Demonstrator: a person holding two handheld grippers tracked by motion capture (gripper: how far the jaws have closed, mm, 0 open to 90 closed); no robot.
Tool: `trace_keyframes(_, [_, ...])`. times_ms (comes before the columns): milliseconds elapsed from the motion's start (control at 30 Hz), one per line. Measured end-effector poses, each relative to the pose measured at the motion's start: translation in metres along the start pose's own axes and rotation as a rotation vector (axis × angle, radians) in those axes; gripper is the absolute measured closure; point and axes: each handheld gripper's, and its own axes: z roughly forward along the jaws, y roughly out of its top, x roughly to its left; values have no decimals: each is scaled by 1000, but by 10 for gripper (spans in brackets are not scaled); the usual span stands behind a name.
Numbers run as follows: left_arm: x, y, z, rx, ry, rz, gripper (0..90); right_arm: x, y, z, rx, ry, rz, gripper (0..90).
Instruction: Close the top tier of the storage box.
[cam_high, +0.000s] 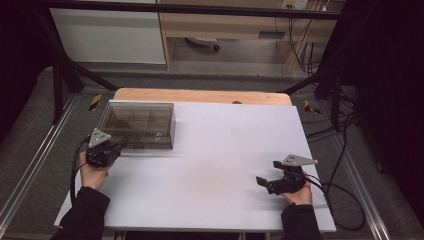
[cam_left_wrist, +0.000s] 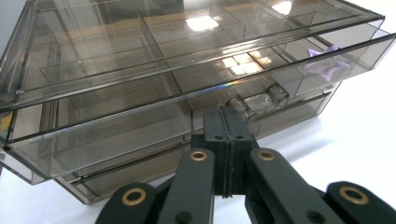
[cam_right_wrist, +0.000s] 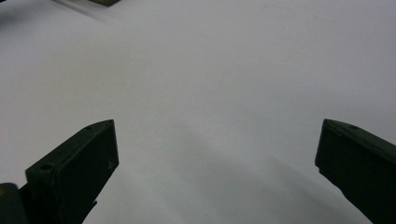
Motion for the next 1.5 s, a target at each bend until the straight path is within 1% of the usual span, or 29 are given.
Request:
trace_keyframes(700, [4, 3, 10, -8, 11, -18, 896, 0, 0, 0, 2, 0, 3, 1])
trace_keyframes(1133, [4, 4, 14, -23, 29, -18, 897, 0, 0, 0, 0, -2, 4, 1])
trace_keyframes(1500, [4, 3, 14, -29, 32, -16, 896, 0, 0, -1, 0, -1, 2, 1])
